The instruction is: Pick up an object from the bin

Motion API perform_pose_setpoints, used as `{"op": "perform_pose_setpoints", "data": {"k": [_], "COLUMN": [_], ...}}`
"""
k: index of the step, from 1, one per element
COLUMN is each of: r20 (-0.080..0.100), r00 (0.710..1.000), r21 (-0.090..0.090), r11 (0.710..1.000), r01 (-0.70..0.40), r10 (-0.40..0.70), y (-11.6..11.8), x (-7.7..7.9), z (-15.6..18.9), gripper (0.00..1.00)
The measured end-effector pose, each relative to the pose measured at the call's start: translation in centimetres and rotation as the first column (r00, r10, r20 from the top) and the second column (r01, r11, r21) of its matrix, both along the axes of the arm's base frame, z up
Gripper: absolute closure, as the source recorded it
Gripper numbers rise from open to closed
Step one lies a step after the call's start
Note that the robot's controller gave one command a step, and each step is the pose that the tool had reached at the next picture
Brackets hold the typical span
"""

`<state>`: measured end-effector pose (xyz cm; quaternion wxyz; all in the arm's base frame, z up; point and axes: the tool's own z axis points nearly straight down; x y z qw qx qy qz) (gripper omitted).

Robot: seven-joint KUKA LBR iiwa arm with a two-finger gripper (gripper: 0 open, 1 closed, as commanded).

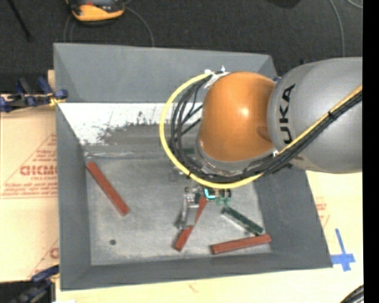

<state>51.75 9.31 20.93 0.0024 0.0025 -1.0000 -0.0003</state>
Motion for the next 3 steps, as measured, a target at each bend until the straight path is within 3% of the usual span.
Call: {"op": "perform_pose_setpoints", "data": {"k": [1,2,3], "r20": [0.008,0.016,0.012], "r00": [1.0,0.995,0.954], "r21": [0.001,0.0,-0.003], "r11": [1.0,0.995,0.954], "r01": [0.003,-0.099,-0.301], "r10": [-0.003,0.099,0.301], "y": [-0.1,-0.7,-4.6], "x": [0.2,-0.2,-1.0], "z": [0.4,-1.4,-8.4], "gripper": [0.0,0.0,0.0]}}
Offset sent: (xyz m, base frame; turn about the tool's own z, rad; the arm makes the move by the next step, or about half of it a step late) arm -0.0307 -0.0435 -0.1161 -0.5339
